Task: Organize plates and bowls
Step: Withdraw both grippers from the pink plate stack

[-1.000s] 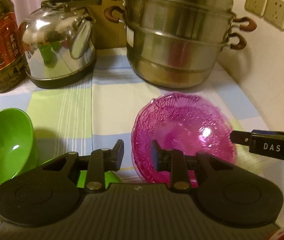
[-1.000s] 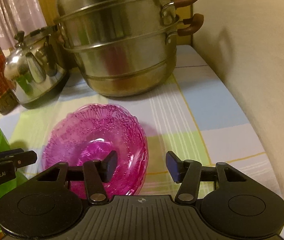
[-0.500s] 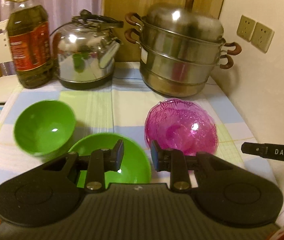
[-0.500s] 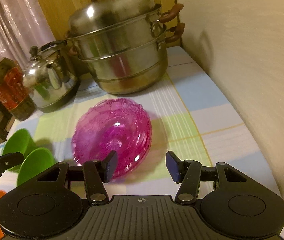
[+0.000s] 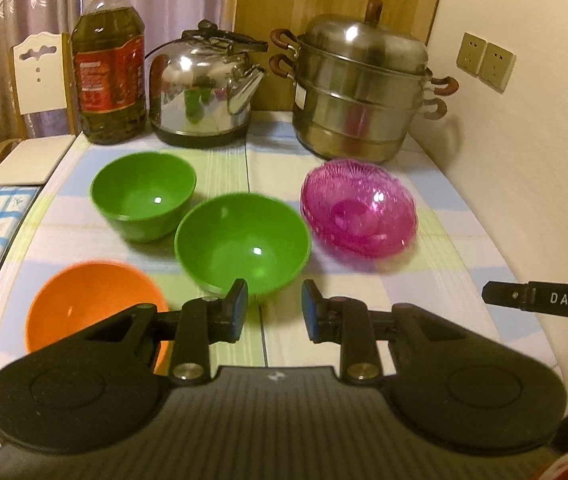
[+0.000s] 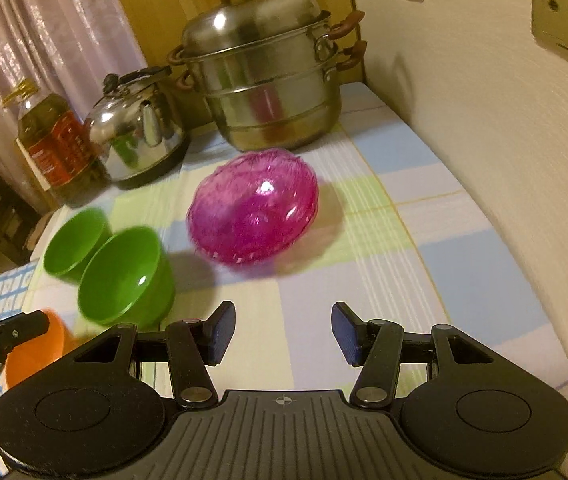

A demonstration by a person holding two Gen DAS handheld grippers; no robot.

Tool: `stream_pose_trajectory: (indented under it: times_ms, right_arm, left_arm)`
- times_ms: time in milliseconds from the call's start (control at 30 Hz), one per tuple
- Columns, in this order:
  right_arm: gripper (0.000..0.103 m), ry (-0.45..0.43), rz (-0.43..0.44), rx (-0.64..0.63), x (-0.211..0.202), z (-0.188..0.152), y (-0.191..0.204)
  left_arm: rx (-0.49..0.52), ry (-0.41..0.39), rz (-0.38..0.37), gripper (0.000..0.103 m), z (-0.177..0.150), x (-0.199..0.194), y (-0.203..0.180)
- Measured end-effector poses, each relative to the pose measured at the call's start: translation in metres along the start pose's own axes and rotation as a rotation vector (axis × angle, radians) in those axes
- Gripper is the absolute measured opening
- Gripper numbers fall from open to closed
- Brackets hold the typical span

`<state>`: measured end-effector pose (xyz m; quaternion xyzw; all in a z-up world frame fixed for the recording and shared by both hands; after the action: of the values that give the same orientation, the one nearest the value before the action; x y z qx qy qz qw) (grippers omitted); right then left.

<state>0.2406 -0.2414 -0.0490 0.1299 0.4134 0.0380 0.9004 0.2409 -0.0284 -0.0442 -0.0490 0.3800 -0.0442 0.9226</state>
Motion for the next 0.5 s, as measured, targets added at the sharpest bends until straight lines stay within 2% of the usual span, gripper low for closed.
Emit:
stream_pose_trajectory:
  times_ms: [233,500]
  right_arm:
    - [0.054,-0.005,0.006,-0.037,-0.021,-0.029,0.019]
    - [0.054,0.019,0.05,-0.076,-0.029,-0.056,0.049]
  left_arm:
    - [-0.04,0.014,0.0,0.026,-0.033,-0.021,0.011]
    - [-0.076,0.023,0.034,0.026,-0.056,-0.037,0.034]
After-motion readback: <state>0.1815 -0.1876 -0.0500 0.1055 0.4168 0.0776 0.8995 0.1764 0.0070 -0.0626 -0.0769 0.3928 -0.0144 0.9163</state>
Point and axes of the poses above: each gripper's, at about its wrist camera, not at the fingertips, and x roughly the way its jaws point, y to its left, z to its top, the point moved 9 cm from there along x, roughly the way its jaws point, and after that the axes turned 1 degree about -x, right-handed, at the moved point
